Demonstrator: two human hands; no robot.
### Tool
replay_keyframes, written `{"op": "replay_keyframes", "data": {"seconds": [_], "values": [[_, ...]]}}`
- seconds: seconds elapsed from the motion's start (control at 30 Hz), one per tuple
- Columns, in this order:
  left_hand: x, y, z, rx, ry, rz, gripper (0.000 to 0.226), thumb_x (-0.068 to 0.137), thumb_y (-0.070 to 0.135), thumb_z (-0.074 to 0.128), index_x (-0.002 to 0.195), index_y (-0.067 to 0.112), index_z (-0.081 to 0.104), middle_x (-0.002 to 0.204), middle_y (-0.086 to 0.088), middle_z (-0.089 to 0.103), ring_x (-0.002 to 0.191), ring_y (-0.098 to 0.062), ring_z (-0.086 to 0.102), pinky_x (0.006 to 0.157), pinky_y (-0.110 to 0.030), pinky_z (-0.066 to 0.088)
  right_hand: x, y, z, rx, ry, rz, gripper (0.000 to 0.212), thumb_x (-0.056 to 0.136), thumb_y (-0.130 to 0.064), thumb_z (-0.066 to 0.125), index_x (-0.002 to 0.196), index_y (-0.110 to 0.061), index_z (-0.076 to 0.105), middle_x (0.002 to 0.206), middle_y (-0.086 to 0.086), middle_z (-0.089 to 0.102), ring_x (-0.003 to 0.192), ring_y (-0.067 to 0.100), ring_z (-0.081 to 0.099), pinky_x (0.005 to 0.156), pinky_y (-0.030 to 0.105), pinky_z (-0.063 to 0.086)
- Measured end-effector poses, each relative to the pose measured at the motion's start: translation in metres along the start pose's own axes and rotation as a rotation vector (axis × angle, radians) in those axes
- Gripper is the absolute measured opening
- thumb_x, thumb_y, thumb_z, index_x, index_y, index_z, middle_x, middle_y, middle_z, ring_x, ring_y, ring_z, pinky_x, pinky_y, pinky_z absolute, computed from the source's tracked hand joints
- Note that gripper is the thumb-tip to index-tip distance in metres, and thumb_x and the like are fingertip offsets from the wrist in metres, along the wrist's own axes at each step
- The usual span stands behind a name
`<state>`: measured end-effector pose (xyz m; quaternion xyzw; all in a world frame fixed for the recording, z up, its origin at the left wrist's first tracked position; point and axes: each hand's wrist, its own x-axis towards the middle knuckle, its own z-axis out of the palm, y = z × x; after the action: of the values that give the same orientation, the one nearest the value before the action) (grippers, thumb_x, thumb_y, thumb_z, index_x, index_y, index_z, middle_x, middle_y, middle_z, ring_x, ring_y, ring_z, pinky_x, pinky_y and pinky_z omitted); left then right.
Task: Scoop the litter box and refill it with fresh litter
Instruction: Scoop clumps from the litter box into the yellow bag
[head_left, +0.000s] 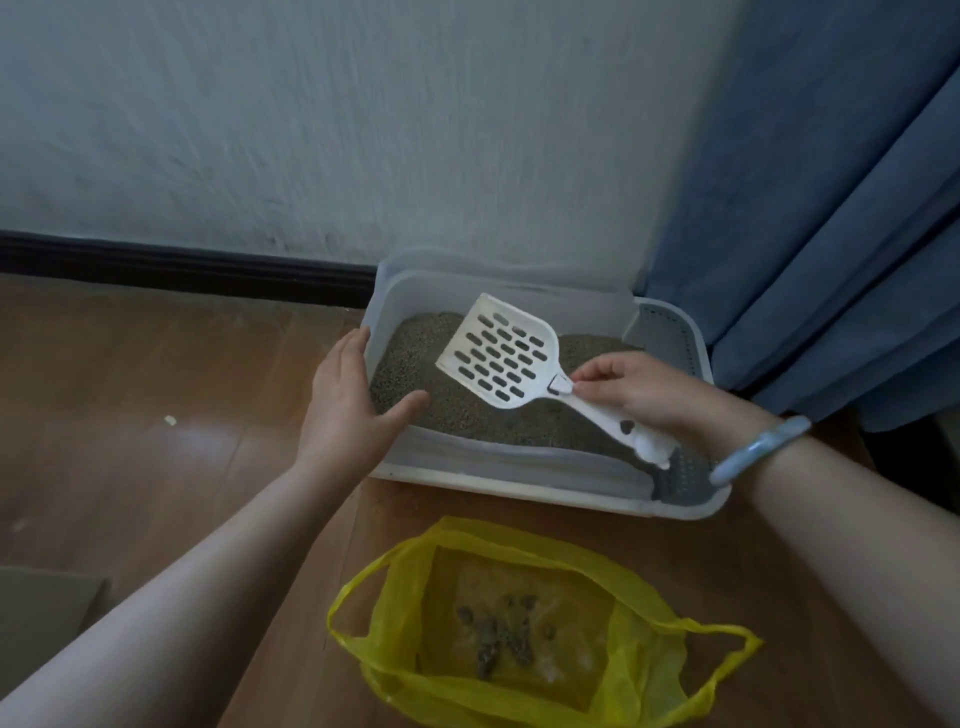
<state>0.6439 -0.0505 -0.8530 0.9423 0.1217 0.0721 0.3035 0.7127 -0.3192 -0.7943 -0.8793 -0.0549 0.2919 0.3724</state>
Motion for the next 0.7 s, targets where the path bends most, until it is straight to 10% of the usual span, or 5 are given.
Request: {"op": "replay_keyframes", "data": {"seconds": [0.2, 0.4, 0.7], "values": [[0.009, 0.005, 0.007, 0.144, 0.041, 0.005, 0.095, 0.076, 0.055, 0.068, 0.147, 0.011, 0.023, 0.151, -0.008, 0.030, 0.137, -0.029, 0.023, 0.112, -0.042, 0.025, 0.037, -0.003, -0.012, -0.296, -0.045, 0.147, 0.025, 0.095, -0.025, 0.049, 0.097, -0.007, 0.065, 0.074, 0.008, 0.068, 0.061, 0.016, 0.057, 0.052, 0.024, 0.040], [0.022, 0.009, 0.007, 0.234, 0.003, 0.007, 0.095, 0.077, 0.058, 0.063, 0.149, 0.012, 0.019, 0.154, -0.006, 0.025, 0.140, -0.027, 0.019, 0.111, -0.042, 0.026, 0.055, 0.008, -0.011, -0.536, -0.140, 0.171, 0.036, 0.080, -0.046, 0.067, 0.101, -0.017, 0.063, 0.100, 0.000, 0.063, 0.090, 0.018, 0.058, 0.080, 0.033, 0.045], [0.046, 0.012, 0.012, 0.375, 0.002, 0.023, 0.092, 0.080, 0.057, 0.059, 0.149, 0.014, 0.016, 0.155, -0.005, 0.025, 0.140, -0.026, 0.025, 0.107, -0.044, 0.032, 0.069, -0.007, -0.035, -0.939, -0.083, 0.249, 0.036, 0.084, -0.033, 0.063, 0.116, -0.018, 0.062, 0.106, 0.003, 0.065, 0.093, 0.019, 0.060, 0.076, 0.028, 0.047]]}}
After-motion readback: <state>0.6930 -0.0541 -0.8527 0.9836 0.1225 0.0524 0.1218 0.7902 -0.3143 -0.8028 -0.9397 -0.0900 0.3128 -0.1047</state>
